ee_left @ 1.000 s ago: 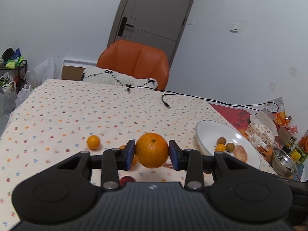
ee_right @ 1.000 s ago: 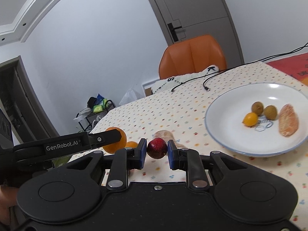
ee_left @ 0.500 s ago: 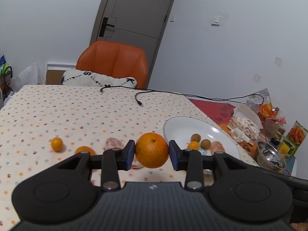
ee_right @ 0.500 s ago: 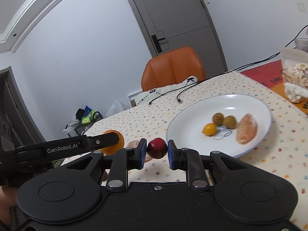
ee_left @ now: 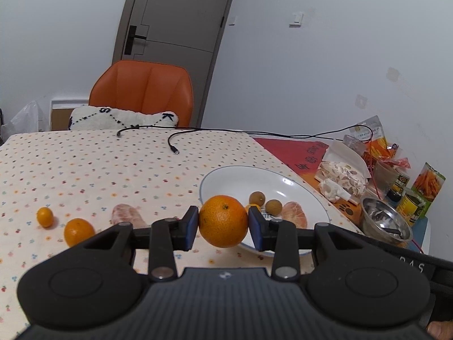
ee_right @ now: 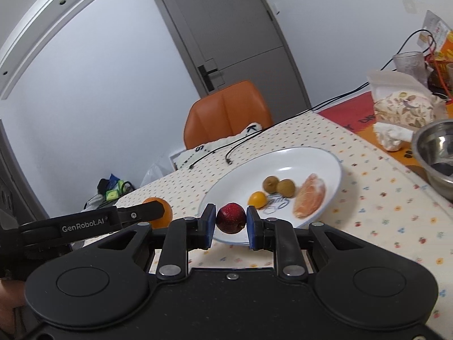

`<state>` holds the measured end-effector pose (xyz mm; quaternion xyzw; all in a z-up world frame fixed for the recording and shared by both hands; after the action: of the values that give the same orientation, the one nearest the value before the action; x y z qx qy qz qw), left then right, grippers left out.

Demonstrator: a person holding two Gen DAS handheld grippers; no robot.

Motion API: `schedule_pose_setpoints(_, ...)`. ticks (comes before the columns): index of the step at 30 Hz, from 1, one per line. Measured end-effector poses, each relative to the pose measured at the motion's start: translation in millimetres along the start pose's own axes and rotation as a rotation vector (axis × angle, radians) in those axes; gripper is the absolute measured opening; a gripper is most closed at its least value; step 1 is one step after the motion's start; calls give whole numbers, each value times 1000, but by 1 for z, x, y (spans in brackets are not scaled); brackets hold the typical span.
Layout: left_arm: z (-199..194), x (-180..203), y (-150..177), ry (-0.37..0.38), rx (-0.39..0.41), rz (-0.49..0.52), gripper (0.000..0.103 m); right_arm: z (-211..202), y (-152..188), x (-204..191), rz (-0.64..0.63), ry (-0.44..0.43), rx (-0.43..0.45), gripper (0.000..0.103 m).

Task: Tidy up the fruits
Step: 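Carry the red fruit and the orange over the white plate with both tools, then open the left tool to drop the orange while the right tool releases the red fruit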

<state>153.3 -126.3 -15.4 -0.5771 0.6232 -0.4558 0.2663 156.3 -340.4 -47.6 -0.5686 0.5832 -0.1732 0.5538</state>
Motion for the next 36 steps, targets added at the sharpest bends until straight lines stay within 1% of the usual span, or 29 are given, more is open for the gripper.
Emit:
schedule_pose_setpoints(8, 16, 14, -3, 29, -5, 17, 37, 0, -2, 20, 27, 29, 8, 22)
schedule_pose_setpoints(16, 34, 21, -8, 55, -8, 22, 37, 7, -1, 26, 38, 46, 1, 22)
schedule_pose_setpoints(27, 59, 25, -3, 67, -44, 9, 37, 11, -5, 34, 48, 69, 1, 22)
schedule_pose_setpoints(34, 62, 21, 0, 54, -64, 7, 37, 21, -2, 34, 59, 58, -11, 22)
schedule_pose_setpoints(36, 59, 18, -2, 44, -50, 6, 37, 24, 0, 32, 60, 53, -15, 22)
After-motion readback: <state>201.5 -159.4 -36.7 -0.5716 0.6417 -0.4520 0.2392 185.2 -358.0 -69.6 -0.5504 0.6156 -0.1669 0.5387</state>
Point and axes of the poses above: each gripper's, at about its wrist camera, not at the fingertips, and z roughly the way its jaws point, x to its right, y to its underside, the point moved 2 cm from there along z, roughly the way its jaws point, and after that the axes turned 2 degrees about z, right-handed, at the moved point
